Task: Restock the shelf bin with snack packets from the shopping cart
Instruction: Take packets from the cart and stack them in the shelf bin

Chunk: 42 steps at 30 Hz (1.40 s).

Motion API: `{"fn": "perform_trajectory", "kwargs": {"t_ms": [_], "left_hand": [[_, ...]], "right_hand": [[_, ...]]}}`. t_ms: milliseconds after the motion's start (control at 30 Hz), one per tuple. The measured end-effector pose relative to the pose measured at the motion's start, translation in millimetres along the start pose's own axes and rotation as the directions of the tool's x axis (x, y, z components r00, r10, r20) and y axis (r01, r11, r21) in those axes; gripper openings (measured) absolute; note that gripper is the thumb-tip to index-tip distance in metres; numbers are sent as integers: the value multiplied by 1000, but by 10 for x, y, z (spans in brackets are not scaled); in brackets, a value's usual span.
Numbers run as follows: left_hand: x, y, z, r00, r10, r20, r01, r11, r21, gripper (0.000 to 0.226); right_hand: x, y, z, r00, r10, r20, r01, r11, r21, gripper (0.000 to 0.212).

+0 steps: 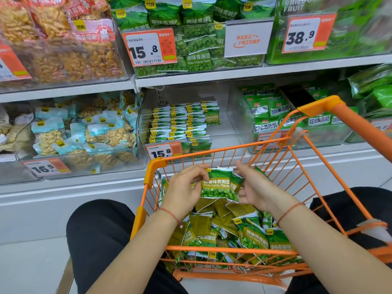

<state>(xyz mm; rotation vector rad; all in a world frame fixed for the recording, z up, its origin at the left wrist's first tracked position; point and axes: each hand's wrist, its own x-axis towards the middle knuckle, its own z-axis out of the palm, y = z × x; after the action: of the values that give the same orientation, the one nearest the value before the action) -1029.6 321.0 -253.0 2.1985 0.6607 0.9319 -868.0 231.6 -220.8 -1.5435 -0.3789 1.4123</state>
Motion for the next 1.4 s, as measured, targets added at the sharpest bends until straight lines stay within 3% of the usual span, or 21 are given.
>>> {"fn": "perform_trajectory", "kwargs": {"t_ms": [167,267,367,433,500,567,633,700,833,900,967,1033,1067,1133,1200,1300,1400], "left_hand": [[-18,22,-23,994,-35,108,36,999,-9,50],[-8,59,-15,992,-71,105,67,997,43,52],[20,100,8,979,-190,68,184,979,87,37],[57,134,66,933,-263,246,203,948,245,25],[85,234,218,784,-331,526,131,915,381,25],[85,370,421,586,-428,689,148,892,428,44],[70,485,624,396,-522,755,242,853,463,54],[57,518,782,320,-562,762,276,825,493,53],[58,408,851,335,-590,735,317,805,502,43],[88,354,755,389,-594,704,394,798,456,41],[155,313,562,463,-612,641,478,781,401,45],[260,239,294,528,-605,596,535,782,320,28],[306,202,149,564,-607,560,566,778,273,22],[371,137,-114,627,-641,443,656,741,143,31],[379,85,-277,634,-692,344,753,655,-70,45],[351,64,-294,606,-695,387,794,494,-354,60],[338,73,-172,600,-668,440,796,446,-408,66]], "right_hand": [[-17,27,5,995,-52,80,68,972,-225,87],[3,46,0,994,-101,35,106,977,-186,79],[42,15,-87,975,-183,-127,183,983,-8,60],[46,-10,-168,939,-217,-268,254,961,110,39],[48,-29,-220,896,-229,-380,307,939,158,26],[61,-28,-241,874,-229,-428,327,929,172,30],[63,-33,-236,865,-227,-447,336,924,183,43],[76,-32,-240,871,-220,-439,333,922,199,48],[89,-43,-253,888,-232,-398,331,922,201,40],[88,-50,-242,896,-231,-378,329,919,217,42],[100,-44,-239,890,-234,-391,333,920,206,59],[101,-32,-251,880,-247,-406,346,919,189,68],[100,-28,-260,875,-265,-405,360,916,177,60],[102,-24,-266,878,-290,-381,366,920,143,41],[124,-24,-233,893,-300,-334,352,930,104,47],[117,10,-128,925,-319,-209,334,942,43,58],[106,65,-58,933,-351,-77,350,936,-27,46]]}}
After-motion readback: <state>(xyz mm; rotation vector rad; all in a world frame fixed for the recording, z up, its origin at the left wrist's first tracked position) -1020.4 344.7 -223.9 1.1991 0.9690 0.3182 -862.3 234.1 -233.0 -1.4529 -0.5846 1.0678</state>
